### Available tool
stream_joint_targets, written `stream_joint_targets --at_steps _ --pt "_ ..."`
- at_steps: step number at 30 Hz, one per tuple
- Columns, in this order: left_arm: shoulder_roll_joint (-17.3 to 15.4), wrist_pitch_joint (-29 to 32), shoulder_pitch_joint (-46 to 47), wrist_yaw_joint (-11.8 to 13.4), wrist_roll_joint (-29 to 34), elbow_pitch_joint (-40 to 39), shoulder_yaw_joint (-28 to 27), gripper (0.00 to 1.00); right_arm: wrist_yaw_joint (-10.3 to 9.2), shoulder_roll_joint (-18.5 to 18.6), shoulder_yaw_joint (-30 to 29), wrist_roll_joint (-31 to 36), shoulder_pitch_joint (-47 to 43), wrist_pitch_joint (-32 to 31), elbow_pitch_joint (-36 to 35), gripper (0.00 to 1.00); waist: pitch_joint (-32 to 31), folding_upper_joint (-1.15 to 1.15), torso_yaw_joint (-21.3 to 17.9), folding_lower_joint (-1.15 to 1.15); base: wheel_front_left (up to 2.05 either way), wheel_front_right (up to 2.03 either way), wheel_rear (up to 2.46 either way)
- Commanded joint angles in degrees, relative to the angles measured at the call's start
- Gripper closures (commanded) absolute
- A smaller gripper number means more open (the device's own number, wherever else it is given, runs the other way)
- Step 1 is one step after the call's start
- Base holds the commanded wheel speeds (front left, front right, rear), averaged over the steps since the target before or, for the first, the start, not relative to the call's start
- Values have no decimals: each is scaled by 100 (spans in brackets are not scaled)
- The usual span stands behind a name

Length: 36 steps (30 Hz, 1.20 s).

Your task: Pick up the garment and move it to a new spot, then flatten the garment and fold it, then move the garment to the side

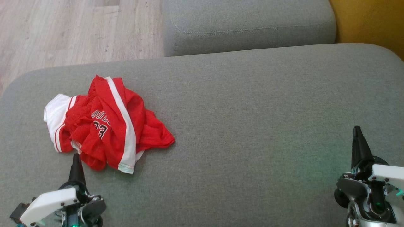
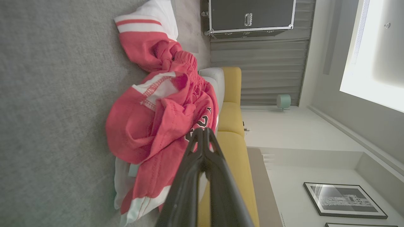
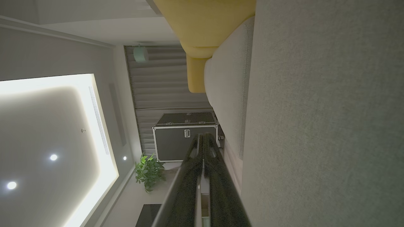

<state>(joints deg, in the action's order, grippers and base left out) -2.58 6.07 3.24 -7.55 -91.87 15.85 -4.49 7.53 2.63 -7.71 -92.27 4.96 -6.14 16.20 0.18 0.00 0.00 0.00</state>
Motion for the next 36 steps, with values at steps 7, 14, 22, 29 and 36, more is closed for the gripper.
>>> stream_joint_targets --at_steps 7,14,22,29,36 --pt "-30 40 294 6 -31 -182 -201 100 -4 25 121 9 122 -34 -218 100 0 0 0 0 0 0 0" --pt "-30 40 294 6 -31 -182 -201 100 -4 25 121 9 122 -33 -218 100 0 0 0 0 0 0 0" --pt "-30 40 294 6 -31 -182 -201 100 -4 25 121 9 122 -33 -218 100 0 0 0 0 0 0 0" --pt "-30 40 294 6 -31 -182 -201 100 -4 25 121 8 122 -33 -218 100 0 0 0 0 0 0 0" --pt "-30 40 294 6 -31 -182 -201 100 -4 25 121 8 122 -33 -218 100 0 0 0 0 0 0 0"
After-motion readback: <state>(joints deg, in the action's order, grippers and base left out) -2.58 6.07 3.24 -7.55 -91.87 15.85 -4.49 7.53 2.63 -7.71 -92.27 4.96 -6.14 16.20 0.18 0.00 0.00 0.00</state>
